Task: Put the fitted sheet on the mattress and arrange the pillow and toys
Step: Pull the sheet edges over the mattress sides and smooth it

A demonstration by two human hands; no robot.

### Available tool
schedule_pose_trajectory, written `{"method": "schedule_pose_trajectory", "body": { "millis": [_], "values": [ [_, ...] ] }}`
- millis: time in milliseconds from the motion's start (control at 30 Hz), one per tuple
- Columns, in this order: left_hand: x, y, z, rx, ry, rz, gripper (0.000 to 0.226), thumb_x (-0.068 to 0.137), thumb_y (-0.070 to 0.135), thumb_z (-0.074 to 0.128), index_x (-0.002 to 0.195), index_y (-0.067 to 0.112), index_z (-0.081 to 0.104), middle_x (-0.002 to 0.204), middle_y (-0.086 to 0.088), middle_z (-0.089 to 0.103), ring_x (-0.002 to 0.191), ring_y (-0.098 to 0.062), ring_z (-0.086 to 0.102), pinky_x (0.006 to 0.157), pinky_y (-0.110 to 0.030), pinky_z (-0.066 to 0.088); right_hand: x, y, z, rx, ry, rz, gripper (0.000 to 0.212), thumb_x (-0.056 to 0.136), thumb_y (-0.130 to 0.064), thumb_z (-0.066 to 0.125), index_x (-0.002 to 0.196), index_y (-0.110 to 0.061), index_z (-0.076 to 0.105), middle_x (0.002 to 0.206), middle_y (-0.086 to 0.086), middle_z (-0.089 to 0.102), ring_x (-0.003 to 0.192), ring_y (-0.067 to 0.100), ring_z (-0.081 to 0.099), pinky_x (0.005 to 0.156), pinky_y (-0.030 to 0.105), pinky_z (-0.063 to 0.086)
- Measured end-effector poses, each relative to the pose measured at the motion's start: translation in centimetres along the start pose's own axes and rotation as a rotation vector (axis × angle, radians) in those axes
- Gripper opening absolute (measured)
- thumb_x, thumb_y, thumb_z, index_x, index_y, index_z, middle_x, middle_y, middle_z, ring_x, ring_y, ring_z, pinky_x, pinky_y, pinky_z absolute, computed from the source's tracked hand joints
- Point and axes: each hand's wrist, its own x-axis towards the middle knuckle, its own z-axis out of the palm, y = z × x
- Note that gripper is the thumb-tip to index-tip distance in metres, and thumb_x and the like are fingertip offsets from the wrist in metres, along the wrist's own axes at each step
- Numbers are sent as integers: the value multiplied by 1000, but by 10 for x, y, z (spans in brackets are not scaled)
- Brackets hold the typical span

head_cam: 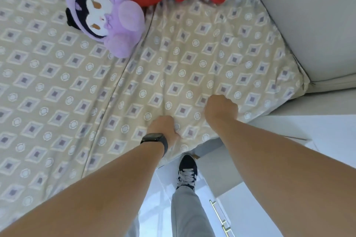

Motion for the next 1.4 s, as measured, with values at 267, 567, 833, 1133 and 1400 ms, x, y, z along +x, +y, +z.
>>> {"method": "schedule_pose_trajectory", "body": {
  "millis": [267, 567, 833, 1133, 1400],
  "values": [
    [-12, 12, -8, 46, -96, 45, 40, 87, 24, 64, 55, 16, 43, 60, -2, 52, 58, -24, 51, 55, -27, 40, 1, 34, -2, 137, -42, -222, 11, 97, -17, 42, 96, -16, 53, 92, 5, 58, 81, 29, 54, 73, 35, 42],
    [-31, 93, 32, 51, -187, 185, 28, 87, 12, 59, 62, 12, 49, 63, -4, 55, 59, -23, 55, 57, -30, 47, 4, 112, 4, 114, -81, -26, 37, 101, -36, 39, 118, -13, 62, 113, 12, 62, 98, 34, 59, 77, 36, 41],
    [-21, 92, 47, 125, -206, 263, 33, 88, 21, 61, 58, 15, 48, 65, -6, 59, 64, -27, 61, 71, -37, 58, 11, 120, 7, 101, -161, 37, 33, 99, -37, 45, 114, -12, 60, 87, 4, 52, 83, 27, 53, 74, 35, 43],
    [15, 127, -12, 14, 155, 354, 29, 97, 30, 57, 120, 13, 49, 118, -4, 50, 105, -29, 54, 80, -41, 50, 66, 142, -35, 357, 73, 182, 26, 96, -31, 54, 85, -8, 59, 79, 6, 56, 70, 27, 55, 66, 32, 43],
    [55, 142, -20, 235, 254, 402, 100, 82, 41, 78, 157, 26, 14, 167, 3, 5, 154, -25, -1, 123, -41, 14, 87, 136, -43, 262, 86, 161, 12, 93, -11, 49, 86, -8, 58, 73, 4, 51, 75, 26, 55, 68, 33, 43]
  ]
}}
